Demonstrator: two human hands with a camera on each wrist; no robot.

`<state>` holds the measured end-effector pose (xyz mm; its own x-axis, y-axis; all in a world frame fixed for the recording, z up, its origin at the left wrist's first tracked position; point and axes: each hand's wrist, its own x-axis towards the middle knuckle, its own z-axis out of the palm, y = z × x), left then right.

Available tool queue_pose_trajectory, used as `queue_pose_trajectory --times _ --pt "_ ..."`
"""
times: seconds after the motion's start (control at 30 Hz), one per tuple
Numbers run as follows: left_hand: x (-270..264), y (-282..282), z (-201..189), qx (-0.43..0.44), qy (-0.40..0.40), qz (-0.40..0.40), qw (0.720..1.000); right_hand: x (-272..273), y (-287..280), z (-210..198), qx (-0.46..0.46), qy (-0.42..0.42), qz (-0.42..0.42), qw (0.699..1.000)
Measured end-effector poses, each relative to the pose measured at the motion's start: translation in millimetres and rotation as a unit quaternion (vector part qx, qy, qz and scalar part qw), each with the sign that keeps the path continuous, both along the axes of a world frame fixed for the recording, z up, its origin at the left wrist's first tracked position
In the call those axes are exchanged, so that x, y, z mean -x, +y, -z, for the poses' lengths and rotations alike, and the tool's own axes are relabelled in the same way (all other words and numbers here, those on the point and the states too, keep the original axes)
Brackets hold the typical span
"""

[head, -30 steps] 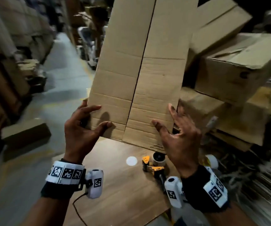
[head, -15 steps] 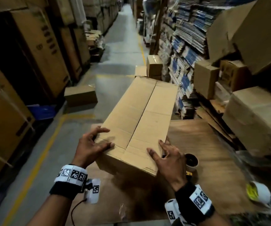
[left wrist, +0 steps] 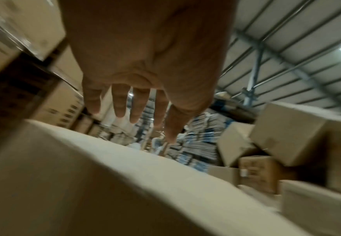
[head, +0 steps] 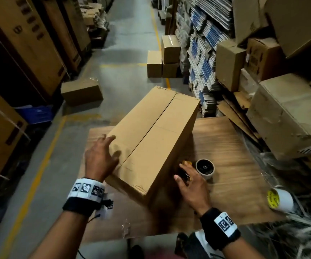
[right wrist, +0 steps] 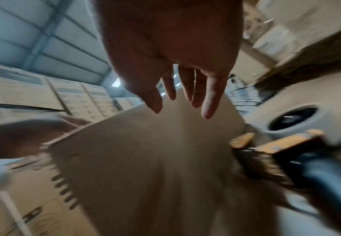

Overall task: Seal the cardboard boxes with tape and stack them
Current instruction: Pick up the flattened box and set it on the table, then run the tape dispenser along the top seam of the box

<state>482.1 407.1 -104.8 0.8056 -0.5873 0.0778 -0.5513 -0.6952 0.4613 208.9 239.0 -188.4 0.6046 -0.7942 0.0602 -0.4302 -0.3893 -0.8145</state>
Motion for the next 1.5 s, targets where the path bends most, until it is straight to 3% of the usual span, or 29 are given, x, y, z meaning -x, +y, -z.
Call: queue_pose_trajectory --times 0.07,0.13,0.2,0.23,0.3,0.43,0.63,0.8,0.97,1.13,1.3,1.37,1.4,1.43,1.47,1.5 --pt "54.1 -26.1 -12.3 0.020 -0.030 0.051 0.998 24.0 -24.8 21.9 -0.009 0.035 0.091 0.995" --pt "94.4 -55.1 -6.6 -0.056 -0.015 0.086 0.995 46.4 -44.0 48.9 -0.036 0.097 0.163 0.981" --pt "117.1 -82.3 7.1 -0.143 0.017 0.096 0.985 65.5 -64.1 96.4 -0.106 0.181 0.185 0.960" --pt "123.4 -92.4 12.3 -0.168 0.030 0.101 0.980 76.8 -77.5 140.8 -0.161 0.196 0.173 0.952" --pt "128.9 -103.4 23.1 -0.202 0.023 0.115 0.972 78.9 -83.0 164.1 -0.256 0.189 0.132 0.939" --pt "122.9 -105.1 30.9 -0.235 0.001 0.138 0.962 56.1 -72.4 120.0 -0.328 0.128 0.123 0.928" --pt "103.5 -93.9 30.6 -0.246 -0.008 0.189 0.951 53.9 -81.4 89.7 -0.395 -0.004 0.154 0.905" --pt "68.8 -69.2 26.7 -0.254 -0.004 0.240 0.937 82.6 -86.7 21.6 -0.451 -0.110 0.062 0.883" --pt "20.9 -38.1 33.3 -0.232 -0.022 0.228 0.945 103.8 -92.8 -30.9 -0.499 -0.111 -0.082 0.856" --pt "22.2 -19.4 26.8 -0.230 0.001 0.276 0.933 74.6 -90.7 -63.5 -0.529 -0.120 -0.147 0.827" --pt "59.6 1.7 24.6 -0.176 0.019 0.327 0.928 31.8 -86.7 -101.7 -0.544 -0.125 -0.188 0.808" --pt "69.2 8.7 20.7 -0.108 0.081 0.322 0.937 17.5 -83.4 -116.3 -0.531 -0.105 -0.199 0.817" --pt "70.5 11.6 15.7 -0.023 0.161 0.287 0.944 10.4 -80.9 -122.7 -0.517 -0.093 -0.203 0.826" --pt "69.8 13.8 6.5 0.087 0.263 0.230 0.933 3.8 -78.0 -127.4 -0.501 -0.083 -0.208 0.836" --pt "64.5 18.6 3.3 0.210 0.347 0.168 0.899 -2.8 -74.5 -131.3 -0.485 -0.072 -0.212 0.845" --pt "58.4 21.0 -2.3 0.304 0.382 0.120 0.864 -7.8 -71.5 -134.6 -0.473 -0.066 -0.216 0.852"
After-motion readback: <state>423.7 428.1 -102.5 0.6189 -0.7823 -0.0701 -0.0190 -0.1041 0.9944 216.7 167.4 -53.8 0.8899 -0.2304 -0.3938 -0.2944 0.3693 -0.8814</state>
